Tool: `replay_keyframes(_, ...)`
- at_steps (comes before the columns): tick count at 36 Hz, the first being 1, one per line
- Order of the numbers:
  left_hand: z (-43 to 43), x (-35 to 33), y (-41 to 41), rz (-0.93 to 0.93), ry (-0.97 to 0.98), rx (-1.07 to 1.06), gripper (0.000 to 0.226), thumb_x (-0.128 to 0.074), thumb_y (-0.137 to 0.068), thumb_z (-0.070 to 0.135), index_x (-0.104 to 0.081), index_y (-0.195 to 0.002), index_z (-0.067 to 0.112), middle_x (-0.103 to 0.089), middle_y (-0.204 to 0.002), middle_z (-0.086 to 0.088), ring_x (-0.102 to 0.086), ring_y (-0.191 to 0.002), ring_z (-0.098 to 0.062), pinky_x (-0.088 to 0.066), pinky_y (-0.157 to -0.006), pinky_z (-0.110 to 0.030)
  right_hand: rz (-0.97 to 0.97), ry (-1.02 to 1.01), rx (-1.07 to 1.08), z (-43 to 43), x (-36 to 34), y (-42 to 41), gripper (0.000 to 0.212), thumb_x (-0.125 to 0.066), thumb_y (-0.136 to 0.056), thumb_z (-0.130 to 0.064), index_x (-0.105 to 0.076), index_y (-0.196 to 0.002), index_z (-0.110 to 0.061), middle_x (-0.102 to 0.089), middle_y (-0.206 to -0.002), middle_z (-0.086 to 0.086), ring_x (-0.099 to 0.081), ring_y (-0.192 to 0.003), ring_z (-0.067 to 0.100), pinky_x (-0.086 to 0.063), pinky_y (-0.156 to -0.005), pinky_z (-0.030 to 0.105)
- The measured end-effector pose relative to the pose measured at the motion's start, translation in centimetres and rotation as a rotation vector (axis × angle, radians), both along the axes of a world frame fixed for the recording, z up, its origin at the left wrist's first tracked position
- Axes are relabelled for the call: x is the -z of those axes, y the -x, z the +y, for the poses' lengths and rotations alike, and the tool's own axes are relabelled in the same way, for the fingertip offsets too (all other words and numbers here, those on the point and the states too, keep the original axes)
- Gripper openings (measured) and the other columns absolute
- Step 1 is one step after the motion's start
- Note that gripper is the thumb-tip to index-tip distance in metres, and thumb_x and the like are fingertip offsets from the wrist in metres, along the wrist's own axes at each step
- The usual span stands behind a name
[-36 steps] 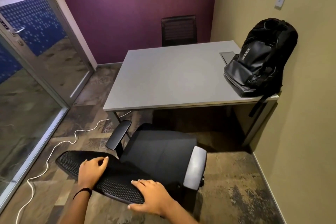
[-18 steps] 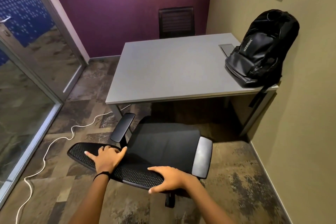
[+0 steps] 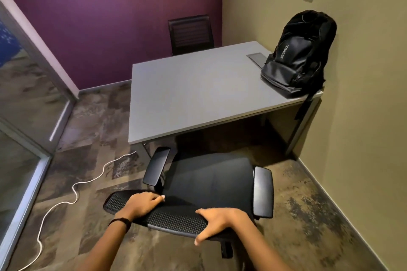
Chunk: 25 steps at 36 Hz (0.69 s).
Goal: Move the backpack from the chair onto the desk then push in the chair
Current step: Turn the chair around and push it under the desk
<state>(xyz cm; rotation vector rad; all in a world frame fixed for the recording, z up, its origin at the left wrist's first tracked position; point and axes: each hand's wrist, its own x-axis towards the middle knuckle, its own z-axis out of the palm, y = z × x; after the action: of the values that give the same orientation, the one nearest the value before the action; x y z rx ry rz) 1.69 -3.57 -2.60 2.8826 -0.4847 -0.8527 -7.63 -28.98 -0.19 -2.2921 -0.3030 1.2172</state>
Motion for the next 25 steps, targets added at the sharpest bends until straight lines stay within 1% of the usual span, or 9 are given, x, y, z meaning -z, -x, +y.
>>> replay_keyframes(5,2.9,-0.5,-0.6,-0.149,0.074,0.264,0.042,-0.029,-0.098,0.052,-0.064,-0.114,0.034,-0.067,-0.12,0.009,-0.059,-0.109,-0.014,-0.044,-0.091,-0.031,-0.074,-0.016,0.148,0.1,0.0,1.2,0.093,-0.069,-0.074,-0.056,-0.019,-0.146,-0.026,-0.025,-0.155,-0.003,-0.03,-0.138,0.02,-0.028,-0.112,0.038)
replay_keyframes(6,3.6,-0.7,-0.7,-0.177,0.1,0.295,0.048,-0.026,-0.096,0.056,-0.064,-0.115,0.033,-0.066,-0.121,0.01,-0.059,-0.109,-0.012,-0.044,-0.091,-0.03,-0.099,-0.018,0.173,0.2,0.0,1.5,0.09,-0.069,-0.074,-0.056,-0.022,-0.146,-0.029,-0.028,-0.154,-0.005,-0.031,-0.137,0.019,-0.029,-0.112,0.038)
replay_keyframes(9,5.5,-1.2,-0.8,-0.238,0.227,0.356,0.08,-0.007,-0.081,0.078,-0.063,-0.117,0.035,-0.066,-0.121,0.016,-0.058,-0.111,-0.006,-0.043,-0.092,-0.027,-0.17,-0.037,0.229,0.6,-0.2,2.6,0.08,-0.069,-0.077,-0.052,-0.027,-0.143,-0.036,-0.031,-0.152,-0.008,-0.032,-0.137,0.016,-0.028,-0.111,0.036)
replay_keyframes(10,6.0,-1.2,-0.8,-0.245,0.263,0.375,0.084,-0.003,-0.079,0.08,-0.063,-0.118,0.036,-0.065,-0.121,0.018,-0.058,-0.111,-0.004,-0.043,-0.093,-0.026,-0.186,-0.037,0.244,0.8,-0.3,2.9,0.078,-0.068,-0.077,-0.052,-0.028,-0.143,-0.038,-0.032,-0.152,-0.009,-0.032,-0.136,0.016,-0.028,-0.11,0.036)
replay_keyframes(12,6.8,-1.2,-0.7,-0.248,0.302,0.411,0.078,-0.007,-0.081,0.079,-0.06,-0.121,0.038,-0.064,-0.122,0.019,-0.056,-0.113,-0.002,-0.043,-0.094,-0.026,-0.21,-0.028,0.267,0.9,-0.5,3.3,0.076,-0.069,-0.077,-0.052,-0.03,-0.141,-0.041,-0.034,-0.151,-0.011,-0.034,-0.136,0.015,-0.028,-0.11,0.035)
replay_keyframes(16,7.7,-0.6,-0.6,-0.224,0.281,0.471,0.064,-0.022,-0.082,0.079,-0.048,-0.129,0.044,-0.057,-0.129,0.021,-0.051,-0.118,-0.001,-0.037,-0.098,-0.028,-0.236,-0.001,0.315,1.3,-0.8,4.0,0.076,-0.069,-0.073,-0.058,-0.032,-0.139,-0.044,-0.038,-0.148,-0.012,-0.037,-0.133,0.014,-0.031,-0.108,0.035)
replay_keyframes(20,7.9,-0.2,-0.5,-0.224,0.253,0.522,0.07,-0.029,-0.077,0.084,-0.039,-0.134,0.045,-0.052,-0.134,0.019,-0.046,-0.121,-0.004,-0.027,-0.099,-0.026,-0.293,0.076,0.326,1.8,-0.6,4.5,0.077,-0.06,-0.071,-0.071,-0.033,-0.138,-0.044,-0.041,-0.147,-0.012,-0.04,-0.132,0.016,-0.032,-0.108,0.04)
replay_keyframes(23,7.9,-0.1,-0.5,-0.223,0.241,0.554,0.075,-0.03,-0.074,0.087,-0.033,-0.137,0.045,-0.05,-0.136,0.017,-0.044,-0.122,-0.005,-0.023,-0.098,-0.024,-0.437,0.153,0.324,2.3,-0.2,5.2,0.077,-0.05,-0.073,-0.077,-0.035,-0.139,-0.04,-0.046,-0.143,-0.011,-0.044,-0.129,0.015,-0.035,-0.105,0.04)
replay_keyframes(25,7.8,0.0,-0.5,-0.223,0.211,0.58,0.079,-0.03,-0.073,0.088,-0.028,-0.14,0.046,-0.047,-0.138,0.015,-0.042,-0.124,-0.007,-0.024,-0.101,-0.026,-0.526,0.176,0.337,2.7,0.2,5.8,0.077,-0.045,-0.074,-0.079,-0.036,-0.139,-0.038,-0.049,-0.141,-0.011,-0.045,-0.127,0.014,-0.035,-0.104,0.039)
